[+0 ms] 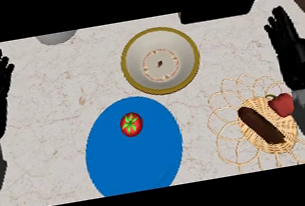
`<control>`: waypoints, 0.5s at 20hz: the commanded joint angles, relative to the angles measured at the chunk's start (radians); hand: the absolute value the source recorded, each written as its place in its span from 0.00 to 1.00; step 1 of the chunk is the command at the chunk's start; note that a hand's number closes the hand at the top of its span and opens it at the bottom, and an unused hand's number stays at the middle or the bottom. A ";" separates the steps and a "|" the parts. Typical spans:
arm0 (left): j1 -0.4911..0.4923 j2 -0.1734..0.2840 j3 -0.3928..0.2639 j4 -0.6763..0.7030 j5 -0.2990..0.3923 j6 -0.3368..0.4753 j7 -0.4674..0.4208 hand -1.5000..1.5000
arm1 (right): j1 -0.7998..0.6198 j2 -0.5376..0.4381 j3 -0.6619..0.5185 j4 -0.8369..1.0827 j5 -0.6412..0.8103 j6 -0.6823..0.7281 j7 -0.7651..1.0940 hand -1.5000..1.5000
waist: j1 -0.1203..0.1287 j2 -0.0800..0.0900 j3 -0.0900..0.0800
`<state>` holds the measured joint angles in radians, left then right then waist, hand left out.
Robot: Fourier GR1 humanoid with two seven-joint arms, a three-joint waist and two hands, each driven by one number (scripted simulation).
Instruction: Pick the sweet potato from the placemat and place it in the bowl
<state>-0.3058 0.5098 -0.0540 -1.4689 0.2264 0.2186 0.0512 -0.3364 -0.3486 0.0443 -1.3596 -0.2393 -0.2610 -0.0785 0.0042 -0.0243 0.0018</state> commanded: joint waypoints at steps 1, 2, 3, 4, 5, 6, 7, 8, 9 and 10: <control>0.024 -0.009 0.009 -0.064 -0.004 0.020 0.006 0.50 | 0.042 0.002 0.132 -0.096 0.034 0.115 0.011 0.00 | 0.001 0.017 -0.002; 0.005 -0.008 0.029 -0.025 0.014 0.008 -0.025 0.50 | 0.039 0.007 0.236 -0.085 0.041 0.237 -0.018 0.00 | 0.019 0.018 -0.003; -0.009 -0.012 0.024 -0.026 0.012 0.008 -0.029 0.50 | 0.036 0.012 0.341 -0.108 0.065 0.314 0.001 0.00 | 0.037 0.016 -0.006; -0.008 -0.022 0.020 -0.036 0.023 0.003 -0.027 0.50 | 0.019 0.020 0.429 -0.117 0.090 0.381 -0.005 0.00 | 0.080 0.016 -0.007; -0.022 -0.030 0.017 -0.033 0.026 0.002 -0.032 0.50 | 0.020 0.022 0.519 -0.130 0.107 0.457 -0.002 0.00 | 0.098 0.020 -0.010; -0.032 -0.033 0.013 -0.043 0.030 -0.006 -0.038 0.50 | 0.009 0.037 0.605 -0.138 0.124 0.517 0.002 0.00 | 0.133 0.022 -0.011; -0.007 -0.044 0.007 -0.015 0.032 0.000 -0.019 0.50 | -0.128 -0.163 0.523 -0.195 0.378 0.395 -0.084 0.00 | 0.088 -0.040 -0.036; 0.011 -0.056 0.022 -0.008 0.046 0.005 -0.031 0.50 | -0.076 -0.146 0.592 -0.231 0.442 0.370 -0.118 0.00 | 0.033 -0.014 -0.014; 0.023 -0.051 0.057 0.004 0.055 0.020 -0.048 0.50 | 0.017 -0.123 0.631 -0.282 0.473 0.324 -0.202 0.00 | -0.010 -0.005 -0.006; 0.043 -0.037 0.071 0.001 0.066 0.003 -0.054 0.50 | 0.063 -0.127 0.666 -0.309 0.527 0.285 -0.258 0.00 | -0.014 -0.002 -0.004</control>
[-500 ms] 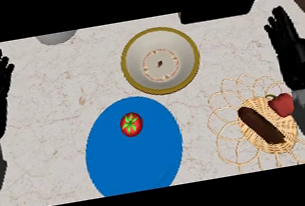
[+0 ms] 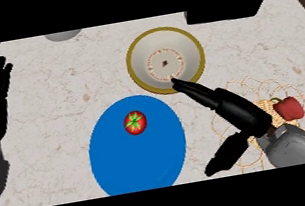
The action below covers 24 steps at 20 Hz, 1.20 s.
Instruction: Pick the sweet potato from the placemat and place it in the bowl
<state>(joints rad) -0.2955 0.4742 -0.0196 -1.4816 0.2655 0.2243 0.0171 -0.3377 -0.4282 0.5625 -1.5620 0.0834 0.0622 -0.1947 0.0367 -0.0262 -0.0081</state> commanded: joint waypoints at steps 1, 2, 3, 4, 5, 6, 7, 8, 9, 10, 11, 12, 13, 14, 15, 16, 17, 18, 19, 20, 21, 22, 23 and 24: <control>0.036 -0.020 0.033 -0.003 0.026 0.013 -0.020 0.50 | 0.098 -0.073 0.190 -0.145 0.255 -0.052 -0.169 0.00 | -0.058 -0.001 0.007; 0.079 -0.015 0.052 0.005 0.032 -0.002 -0.069 0.50 | 0.132 -0.131 0.205 -0.160 0.293 -0.054 -0.224 0.00 | -0.056 0.004 0.007; 0.036 0.004 0.062 0.020 0.036 -0.004 -0.031 0.50 | 0.177 -0.125 0.273 -0.187 0.362 -0.093 -0.243 0.00 | -0.075 0.006 0.008; 0.092 0.011 0.076 0.000 0.060 -0.039 -0.059 0.50 | 0.212 -0.182 0.278 -0.205 0.406 -0.116 -0.267 0.00 | -0.061 0.006 0.007; 0.091 0.001 0.084 -0.005 0.059 -0.023 -0.064 0.50 | 0.251 -0.236 0.274 -0.267 0.437 -0.144 -0.282 0.00 | -0.073 0.007 0.008; 0.111 -0.031 0.059 0.000 0.031 0.002 -0.085 0.50 | 0.273 -0.290 0.277 -0.353 0.453 -0.129 -0.245 0.00 | -0.080 0.008 0.007; 0.089 -0.015 0.072 -0.015 0.038 -0.007 -0.078 0.50 | 0.289 -0.302 0.286 -0.326 0.541 -0.188 -0.251 0.00 | -0.073 0.011 0.008; 0.087 0.005 0.089 0.011 0.056 -0.035 -0.070 0.50 | 0.294 -0.365 0.270 -0.397 0.569 -0.177 -0.217 0.00 | -0.084 0.010 0.006; 0.068 -0.016 0.076 0.041 0.032 -0.018 -0.095 0.50 | 0.325 -0.381 0.284 -0.416 0.636 -0.215 -0.195 0.00 | -0.098 0.012 0.006; 0.099 0.013 0.094 0.011 0.050 -0.035 -0.069 0.50 | 0.314 -0.434 0.235 -0.497 0.642 -0.191 -0.128 0.00 | -0.089 0.007 0.005; 0.092 -0.003 0.091 0.024 0.047 -0.039 -0.096 0.50 | 0.340 -0.465 0.218 -0.506 0.678 -0.209 -0.116 0.00 | -0.087 0.012 0.006; 0.096 0.010 0.106 0.028 0.059 -0.049 -0.088 0.50 | 0.335 -0.477 0.207 -0.607 0.698 -0.169 -0.014 0.00 | -0.094 0.007 0.004; 0.085 0.020 0.109 0.020 0.066 -0.064 -0.083 0.50 | 0.344 -0.484 0.212 -0.634 0.742 -0.144 0.049 0.00 | -0.086 0.010 0.004; 0.091 -0.015 0.088 0.013 0.042 -0.027 -0.094 0.50 | 0.345 -0.523 0.188 -0.697 0.747 -0.102 0.095 0.00 | -0.089 0.010 0.004; 0.096 -0.011 0.084 -0.006 0.039 -0.014 -0.062 0.50 | 0.343 -0.567 0.155 -0.743 0.736 -0.048 0.143 0.00 | -0.085 0.009 0.004; 0.109 -0.004 0.095 -0.010 0.065 -0.052 -0.074 0.50 | 0.363 -0.596 0.148 -0.726 0.779 -0.042 0.160 0.00 | -0.077 0.012 0.005; 0.127 -0.013 0.088 0.000 0.042 -0.040 -0.102 0.50 | 0.369 -0.627 0.156 -0.764 0.816 0.007 0.213 0.00 | -0.085 0.009 0.003; 0.111 0.005 0.094 -0.019 0.044 -0.035 -0.071 0.50 | 0.355 -0.671 0.137 -0.772 0.818 0.073 0.246 0.00 | -0.081 0.008 0.003; 0.112 0.001 0.096 -0.011 0.054 -0.055 -0.088 0.50 | 0.360 -0.700 0.134 -0.793 0.835 0.116 0.276 0.00 | -0.079 0.011 0.003; 0.109 0.022 0.109 -0.006 0.058 -0.068 -0.081 0.50 | 0.382 -0.707 0.170 -0.833 0.873 0.154 0.316 0.00 | -0.077 0.012 0.003; 0.118 -0.004 0.091 -0.027 0.044 -0.036 -0.070 0.50 | 0.391 -0.731 0.180 -0.907 0.881 0.218 0.369 0.00 | -0.080 0.009 0.003; 0.091 -0.024 0.076 0.002 0.039 -0.037 -0.075 0.50 | 0.359 -0.740 0.151 -0.901 0.845 0.274 0.384 0.00 | -0.070 0.019 0.003; 0.110 0.008 0.090 -0.044 0.050 -0.057 -0.057 0.50 | 0.353 -0.750 0.130 -0.905 0.817 0.314 0.412 0.00 | -0.054 0.018 0.004; 0.105 -0.006 0.084 -0.035 0.036 -0.036 -0.057 0.50 | 0.377 -0.751 0.207 -0.911 0.888 0.343 0.440 0.00 | -0.063 0.015 0.004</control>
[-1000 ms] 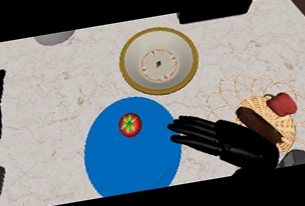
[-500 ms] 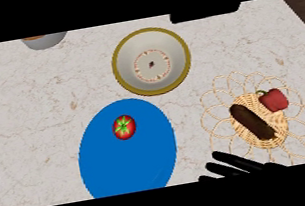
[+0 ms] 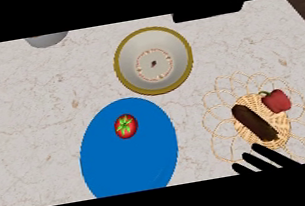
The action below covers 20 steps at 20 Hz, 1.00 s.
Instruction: Pick the sweet potato from the placemat and place it in the bowl
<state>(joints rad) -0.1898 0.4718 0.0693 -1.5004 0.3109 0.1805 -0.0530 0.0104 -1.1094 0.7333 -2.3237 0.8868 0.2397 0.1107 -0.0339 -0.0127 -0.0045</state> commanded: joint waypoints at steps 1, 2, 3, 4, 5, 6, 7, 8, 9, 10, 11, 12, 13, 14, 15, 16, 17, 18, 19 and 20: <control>0.031 0.018 0.025 -0.029 0.027 -0.033 0.004 0.50 | 0.031 -0.144 -0.014 -0.147 0.068 0.165 0.114 0.00 | 0.010 0.000 0.001; 0.001 0.007 0.019 0.009 0.021 -0.044 -0.020 0.50 | -0.017 -0.109 0.008 -0.171 0.060 0.237 0.146 0.00 | 0.017 0.007 0.000; -0.085 0.001 0.004 0.060 -0.004 -0.017 0.018 0.50 | -0.039 -0.062 0.030 -0.128 0.073 0.257 0.153 0.00 | 0.015 0.012 0.002; -0.009 -0.025 0.003 0.031 -0.011 -0.020 -0.043 0.50 | -0.003 -0.085 0.033 -0.188 0.059 0.286 0.196 0.00 | 0.016 0.008 0.002; 0.010 -0.015 0.017 -0.004 0.006 -0.027 -0.022 0.50 | -0.036 -0.068 0.009 -0.186 0.025 0.337 0.220 0.00 | 0.027 0.008 0.002; 0.007 -0.001 0.024 0.019 0.008 -0.048 -0.029 0.50 | -0.063 -0.061 -0.019 -0.221 -0.027 0.399 0.241 0.00 | 0.027 0.009 0.001; -0.048 0.005 0.044 0.064 0.020 -0.069 -0.022 0.50 | -0.020 -0.019 0.055 -0.155 0.088 0.341 0.230 0.00 | 0.021 0.010 0.003; -0.012 -0.018 0.019 0.013 -0.002 -0.041 -0.012 0.50 | -0.070 -0.036 -0.014 -0.146 0.017 0.396 0.209 0.00 | 0.030 0.010 0.003; -0.045 -0.037 0.010 0.030 -0.020 -0.029 -0.019 0.50 | -0.116 0.052 -0.009 -0.094 0.018 0.424 0.205 0.00 | 0.034 0.013 0.004; -0.037 -0.028 0.022 0.058 -0.021 -0.050 -0.037 0.50 | -0.072 0.051 0.025 -0.130 0.066 0.421 0.244 0.00 | 0.028 0.011 0.004; 0.004 -0.022 0.039 0.018 -0.001 -0.066 -0.027 0.50 | -0.110 0.116 0.033 -0.085 0.060 0.446 0.242 0.00 | 0.036 0.011 0.004; -0.037 -0.052 0.001 0.022 -0.037 -0.025 0.006 0.50 | -0.133 0.159 0.057 -0.061 0.073 0.466 0.243 0.00 | 0.035 0.012 0.004; -0.052 -0.025 0.035 0.027 -0.019 -0.053 0.016 0.50 | -0.099 0.123 0.051 0.010 0.123 0.384 0.171 0.00 | 0.032 0.012 0.005; -0.021 -0.048 0.034 0.014 -0.022 -0.055 -0.017 0.50 | -0.054 0.101 0.037 -0.063 0.109 0.406 0.204 0.00 | 0.029 0.011 0.005; -0.033 -0.048 0.032 0.006 -0.033 -0.035 0.015 0.50 | -0.076 0.098 0.018 -0.058 0.093 0.435 0.189 0.00 | 0.030 0.011 0.005; -0.018 -0.020 0.072 0.044 -0.012 -0.087 -0.031 0.50 | -0.134 0.129 -0.038 0.004 0.046 0.454 0.156 0.00 | 0.035 0.013 0.004; -0.046 -0.051 0.036 0.038 -0.044 -0.059 -0.015 0.50 | -0.119 0.149 0.004 0.097 0.126 0.365 0.106 0.00 | 0.034 0.013 0.005; -0.007 -0.058 0.032 0.010 -0.047 -0.068 -0.017 0.50 | -0.127 0.143 -0.051 0.077 0.088 0.418 0.103 0.00 | 0.035 0.012 0.005; -0.086 -0.055 0.046 0.090 -0.043 -0.066 -0.016 0.50 | -0.169 0.190 -0.018 0.197 0.122 0.375 0.061 0.00 | 0.036 0.015 0.005; -0.060 -0.045 0.038 -0.031 -0.039 -0.051 0.075 0.50 | -0.109 0.191 -0.013 0.108 0.145 0.388 0.100 0.00 | 0.034 0.011 0.005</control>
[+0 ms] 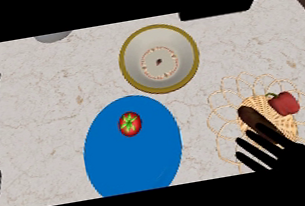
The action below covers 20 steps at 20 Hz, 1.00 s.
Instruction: Pick the sweet potato from the placemat and place it in the bowl
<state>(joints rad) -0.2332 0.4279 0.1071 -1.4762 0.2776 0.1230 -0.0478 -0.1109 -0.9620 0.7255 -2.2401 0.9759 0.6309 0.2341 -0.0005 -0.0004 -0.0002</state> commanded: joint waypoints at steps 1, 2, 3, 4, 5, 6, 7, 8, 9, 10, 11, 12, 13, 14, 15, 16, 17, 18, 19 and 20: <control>-0.015 -0.025 0.010 0.089 -0.027 -0.032 -0.063 0.50 | -0.001 0.080 -0.010 -0.003 0.044 0.068 0.002 0.00 | -0.003 0.001 0.000; 0.007 -0.025 0.018 0.028 -0.021 -0.018 -0.035 0.50 | 0.014 0.088 0.008 0.096 0.084 0.002 -0.037 0.00 | 0.001 0.000 0.000; 0.001 -0.038 -0.001 0.014 -0.045 0.001 -0.022 0.50 | 0.014 0.063 -0.031 0.122 0.094 -0.045 -0.085 0.00 | 0.000 0.000 0.001; -0.014 -0.025 0.001 -0.024 -0.042 0.011 0.032 0.50 | -0.007 0.099 -0.033 0.178 0.102 -0.056 -0.088 0.00 | 0.004 0.000 0.001; -0.046 0.013 0.046 0.054 -0.012 -0.044 0.007 0.50 | 0.019 0.013 -0.084 0.148 0.102 -0.081 -0.133 0.00 | -0.003 0.001 0.001; 0.018 -0.015 0.028 -0.007 -0.024 -0.030 0.005 0.50 | 0.095 -0.002 -0.080 0.157 0.126 -0.162 -0.151 0.00 | -0.003 -0.001 0.001; -0.061 -0.034 0.013 0.043 -0.049 -0.004 0.027 0.50 | 0.020 0.094 -0.041 0.160 0.157 -0.044 -0.111 0.00 | -0.002 0.001 0.000; 0.019 -0.041 0.022 0.013 -0.039 -0.039 -0.035 0.50 | -0.039 0.162 -0.059 0.174 0.130 0.020 -0.101 0.00 | 0.005 0.001 0.000; 0.018 -0.027 0.020 -0.024 -0.043 -0.031 -0.003 0.50 | 0.015 0.052 -0.112 0.280 0.138 -0.151 -0.216 0.00 | 0.004 0.000 0.001; 0.005 -0.057 0.024 0.047 -0.060 -0.030 -0.055 0.50 | -0.020 0.150 -0.068 0.240 0.170 -0.051 -0.170 0.00 | 0.002 0.001 0.000; -0.056 -0.038 0.039 0.067 -0.048 -0.033 -0.019 0.50 | -0.043 0.143 -0.106 0.294 0.153 -0.100 -0.228 0.00 | 0.001 0.002 0.000; -0.033 -0.034 0.031 0.023 -0.062 -0.027 0.028 0.50 | 0.014 0.134 -0.100 0.246 0.173 -0.078 -0.220 0.00 | -0.001 0.000 0.000; 0.020 -0.065 0.027 0.008 -0.072 -0.014 -0.030 0.50 | 0.003 0.162 -0.094 0.324 0.201 -0.152 -0.238 0.00 | 0.003 0.000 0.000; -0.004 -0.032 0.051 0.031 -0.042 -0.063 -0.016 0.50 | -0.086 0.199 -0.105 0.355 0.171 -0.066 -0.277 0.00 | 0.007 0.001 0.000; 0.048 -0.045 0.028 -0.105 -0.059 -0.019 0.041 0.50 | -0.018 0.120 -0.142 0.351 0.167 -0.161 -0.335 0.00 | 0.007 -0.001 0.001; 0.077 -0.034 0.052 -0.113 -0.039 -0.054 0.036 0.50 | 0.039 0.151 -0.099 0.275 0.216 -0.122 -0.272 0.00 | 0.003 -0.002 0.000; -0.018 -0.043 0.055 0.019 -0.058 -0.052 -0.001 0.50 | -0.042 0.144 -0.158 0.343 0.184 -0.128 -0.367 0.00 | 0.000 0.001 0.000; 0.039 -0.053 0.052 -0.074 -0.052 -0.033 0.044 0.50 | -0.039 0.231 -0.099 0.407 0.226 -0.119 -0.318 0.00 | 0.007 0.000 0.000; -0.008 -0.056 0.053 0.035 -0.070 -0.061 -0.023 0.50 | 0.030 0.209 -0.092 0.331 0.248 -0.139 -0.311 0.00 | -0.003 0.001 0.000; 0.016 -0.080 0.026 -0.086 -0.094 0.006 0.061 0.50 | 0.019 0.168 -0.134 0.363 0.235 -0.170 -0.381 0.00 | 0.001 0.000 0.000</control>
<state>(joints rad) -0.2200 0.3753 0.1477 -1.5069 0.2142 0.0907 -0.0301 -0.1137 -0.7917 0.6140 -1.9084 1.1833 0.5015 -0.0735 0.0015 -0.0002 0.0002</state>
